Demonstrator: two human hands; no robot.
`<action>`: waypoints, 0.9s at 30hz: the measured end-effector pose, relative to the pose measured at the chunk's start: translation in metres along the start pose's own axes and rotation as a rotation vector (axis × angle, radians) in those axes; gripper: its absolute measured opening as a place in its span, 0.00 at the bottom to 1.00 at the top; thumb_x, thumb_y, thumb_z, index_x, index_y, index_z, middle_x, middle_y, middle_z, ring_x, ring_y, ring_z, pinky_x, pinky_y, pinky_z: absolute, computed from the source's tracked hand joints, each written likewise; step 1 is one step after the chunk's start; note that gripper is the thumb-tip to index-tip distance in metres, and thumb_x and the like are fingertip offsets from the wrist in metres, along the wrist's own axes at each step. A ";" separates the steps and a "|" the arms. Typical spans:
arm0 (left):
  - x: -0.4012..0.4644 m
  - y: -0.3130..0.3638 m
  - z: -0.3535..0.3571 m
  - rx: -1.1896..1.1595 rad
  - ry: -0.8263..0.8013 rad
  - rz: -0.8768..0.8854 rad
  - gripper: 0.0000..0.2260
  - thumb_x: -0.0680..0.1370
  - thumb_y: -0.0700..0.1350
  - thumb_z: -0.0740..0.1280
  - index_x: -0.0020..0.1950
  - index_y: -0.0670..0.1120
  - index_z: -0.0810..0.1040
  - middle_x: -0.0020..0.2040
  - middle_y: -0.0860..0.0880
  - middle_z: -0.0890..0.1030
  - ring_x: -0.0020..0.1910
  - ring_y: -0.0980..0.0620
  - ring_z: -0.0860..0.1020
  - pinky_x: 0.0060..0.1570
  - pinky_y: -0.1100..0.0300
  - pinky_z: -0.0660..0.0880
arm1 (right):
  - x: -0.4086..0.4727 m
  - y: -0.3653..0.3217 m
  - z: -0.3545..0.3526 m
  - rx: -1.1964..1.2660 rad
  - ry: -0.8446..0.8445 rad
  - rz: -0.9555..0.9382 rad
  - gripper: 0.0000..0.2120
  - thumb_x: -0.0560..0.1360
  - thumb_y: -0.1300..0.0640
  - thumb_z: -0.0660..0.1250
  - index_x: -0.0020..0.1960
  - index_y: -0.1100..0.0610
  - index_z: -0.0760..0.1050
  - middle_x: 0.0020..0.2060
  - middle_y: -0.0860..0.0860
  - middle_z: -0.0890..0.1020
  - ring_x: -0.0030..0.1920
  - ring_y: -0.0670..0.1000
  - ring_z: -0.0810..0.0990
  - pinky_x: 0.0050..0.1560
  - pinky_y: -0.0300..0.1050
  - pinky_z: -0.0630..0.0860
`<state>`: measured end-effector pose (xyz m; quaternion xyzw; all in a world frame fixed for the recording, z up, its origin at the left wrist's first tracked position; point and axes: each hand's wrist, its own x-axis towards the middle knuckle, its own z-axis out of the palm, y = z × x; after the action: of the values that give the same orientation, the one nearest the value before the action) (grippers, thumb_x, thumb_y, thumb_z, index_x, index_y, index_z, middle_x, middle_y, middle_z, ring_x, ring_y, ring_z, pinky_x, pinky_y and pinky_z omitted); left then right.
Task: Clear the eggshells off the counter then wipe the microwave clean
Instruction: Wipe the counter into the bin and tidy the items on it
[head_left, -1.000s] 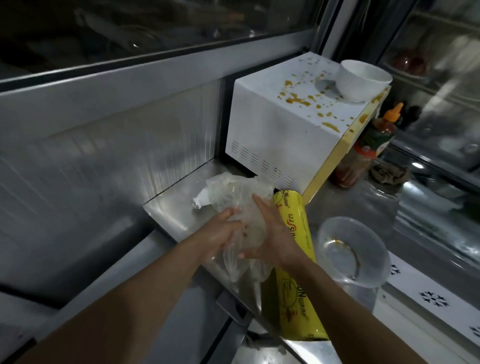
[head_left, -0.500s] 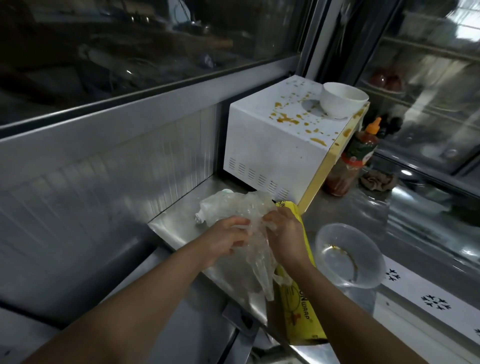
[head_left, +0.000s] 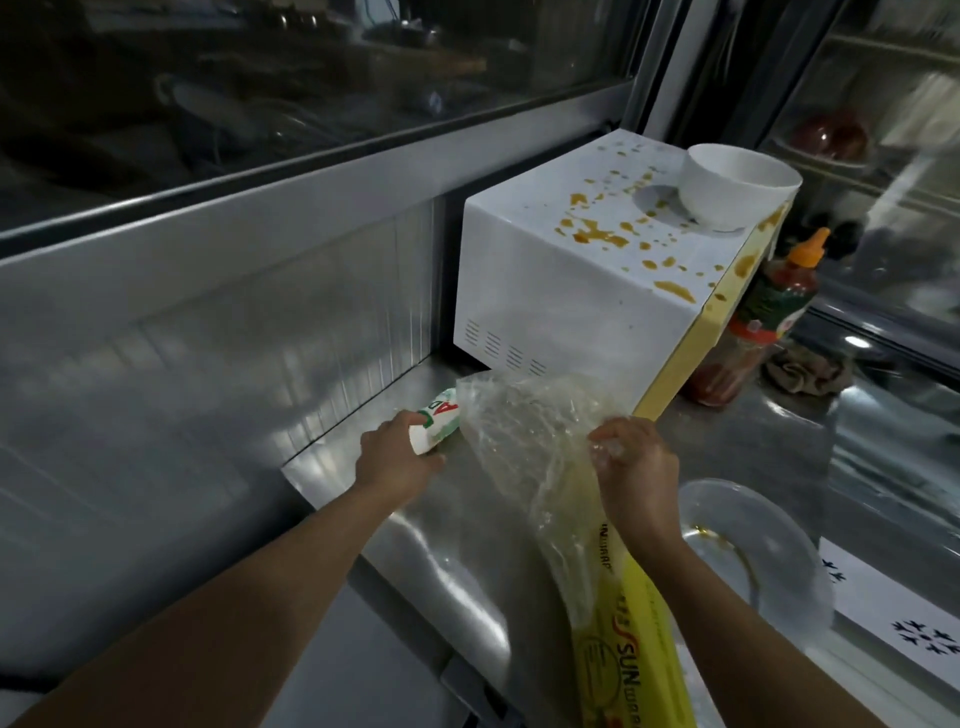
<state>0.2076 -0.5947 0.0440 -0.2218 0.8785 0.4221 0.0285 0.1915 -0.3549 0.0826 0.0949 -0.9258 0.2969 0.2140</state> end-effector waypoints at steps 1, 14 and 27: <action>0.006 -0.002 0.003 0.086 0.012 -0.010 0.26 0.71 0.48 0.71 0.67 0.52 0.68 0.62 0.47 0.73 0.64 0.44 0.65 0.58 0.49 0.72 | 0.002 0.003 0.000 0.018 0.018 0.007 0.09 0.63 0.75 0.69 0.36 0.63 0.80 0.38 0.56 0.82 0.40 0.55 0.80 0.39 0.33 0.65; 0.049 -0.015 0.039 0.346 0.041 -0.030 0.26 0.74 0.46 0.69 0.70 0.46 0.65 0.61 0.41 0.74 0.61 0.42 0.72 0.57 0.50 0.72 | 0.003 0.028 0.011 0.101 -0.003 0.173 0.09 0.69 0.71 0.67 0.43 0.60 0.79 0.44 0.52 0.80 0.43 0.46 0.74 0.44 0.36 0.69; -0.009 0.005 0.016 0.068 0.033 0.053 0.24 0.73 0.46 0.71 0.65 0.41 0.68 0.59 0.40 0.74 0.50 0.44 0.75 0.42 0.57 0.69 | -0.014 -0.001 -0.050 0.127 0.098 0.326 0.08 0.73 0.67 0.65 0.45 0.57 0.79 0.46 0.54 0.82 0.44 0.52 0.78 0.44 0.49 0.77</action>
<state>0.2115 -0.5766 0.0392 -0.2044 0.8983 0.3887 0.0106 0.2213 -0.3259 0.1133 -0.0576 -0.8968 0.3897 0.2015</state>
